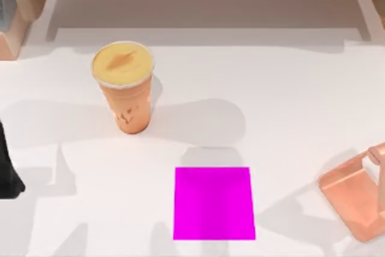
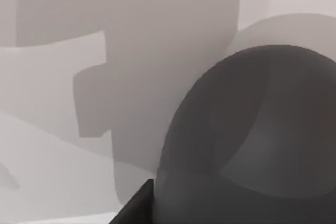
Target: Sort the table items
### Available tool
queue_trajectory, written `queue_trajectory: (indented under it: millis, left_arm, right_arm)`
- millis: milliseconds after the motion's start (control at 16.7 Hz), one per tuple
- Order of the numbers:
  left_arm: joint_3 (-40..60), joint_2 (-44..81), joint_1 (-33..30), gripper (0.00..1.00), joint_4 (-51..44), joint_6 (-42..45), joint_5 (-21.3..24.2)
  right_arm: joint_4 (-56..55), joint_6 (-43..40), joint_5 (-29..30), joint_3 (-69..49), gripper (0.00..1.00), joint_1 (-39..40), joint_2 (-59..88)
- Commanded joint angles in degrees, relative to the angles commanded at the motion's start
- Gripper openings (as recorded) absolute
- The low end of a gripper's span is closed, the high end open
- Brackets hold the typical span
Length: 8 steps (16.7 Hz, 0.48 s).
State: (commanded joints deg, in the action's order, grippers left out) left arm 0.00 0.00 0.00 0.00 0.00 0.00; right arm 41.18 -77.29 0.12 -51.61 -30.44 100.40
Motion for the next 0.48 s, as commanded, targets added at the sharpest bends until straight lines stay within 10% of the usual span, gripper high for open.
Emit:
queue_trajectory:
  millis: [480]
  left_arm:
    - [0.0, 0.0, 0.0, 1.0, 0.0, 0.0, 0.0]
  right_arm:
    - [18.0, -0.5, 0.0, -10.6, 0.0, -0.2, -6.1]
